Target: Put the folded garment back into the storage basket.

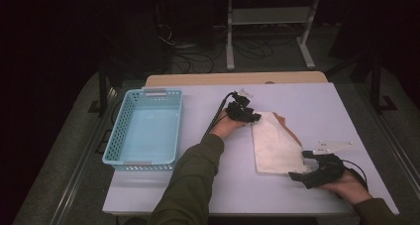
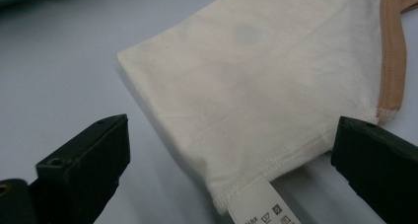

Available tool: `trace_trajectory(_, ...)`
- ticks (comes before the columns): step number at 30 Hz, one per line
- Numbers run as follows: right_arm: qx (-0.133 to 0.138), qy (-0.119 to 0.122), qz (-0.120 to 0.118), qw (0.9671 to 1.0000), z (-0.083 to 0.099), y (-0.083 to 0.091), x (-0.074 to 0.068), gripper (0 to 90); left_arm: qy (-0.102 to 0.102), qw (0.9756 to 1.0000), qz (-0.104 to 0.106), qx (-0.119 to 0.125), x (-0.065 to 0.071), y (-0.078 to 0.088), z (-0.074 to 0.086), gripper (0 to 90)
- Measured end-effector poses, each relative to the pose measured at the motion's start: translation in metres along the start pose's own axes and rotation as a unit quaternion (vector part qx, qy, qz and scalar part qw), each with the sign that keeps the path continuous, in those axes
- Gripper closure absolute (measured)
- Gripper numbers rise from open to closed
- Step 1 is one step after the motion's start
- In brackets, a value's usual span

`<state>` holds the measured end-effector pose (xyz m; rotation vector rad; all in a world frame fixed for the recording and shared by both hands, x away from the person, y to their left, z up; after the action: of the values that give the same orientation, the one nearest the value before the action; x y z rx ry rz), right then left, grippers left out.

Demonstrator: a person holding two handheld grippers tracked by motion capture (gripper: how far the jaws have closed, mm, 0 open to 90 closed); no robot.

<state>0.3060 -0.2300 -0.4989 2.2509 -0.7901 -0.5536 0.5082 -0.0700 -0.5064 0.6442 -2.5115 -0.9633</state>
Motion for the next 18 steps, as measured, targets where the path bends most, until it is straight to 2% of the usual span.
trace_trajectory(4,0.002,0.000,0.001,1.0000,0.0003,0.0004,-0.0001,0.9,0.001,1.0000,0.003,0.000,0.0028,-0.0027,0.0008,57.9)
trace_trajectory(11,0.001,0.000,0.001,1.0000,0.0009,0.0011,0.0002,1.0,-0.009,0.9999,0.002,-0.007,0.0062,-0.0037,0.0015,66.2)
trace_trajectory(18,-0.001,0.003,0.005,1.0000,0.0027,0.0030,0.0002,3.0,-0.007,0.9999,0.005,-0.013,0.0087,-0.0041,0.0018,74.5)
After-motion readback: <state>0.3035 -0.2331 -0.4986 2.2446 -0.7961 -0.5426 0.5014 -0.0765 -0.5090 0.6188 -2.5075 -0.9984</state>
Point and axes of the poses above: each handheld gripper's, and its own axes: y roughly backward along the jaws, z roughly out of its underside, x roughly to its right, the point moved 8 cm from there along -y, roughly forward along the jaws, and after that the axes turned 5 degrees about -x, right-handed, at the moved point
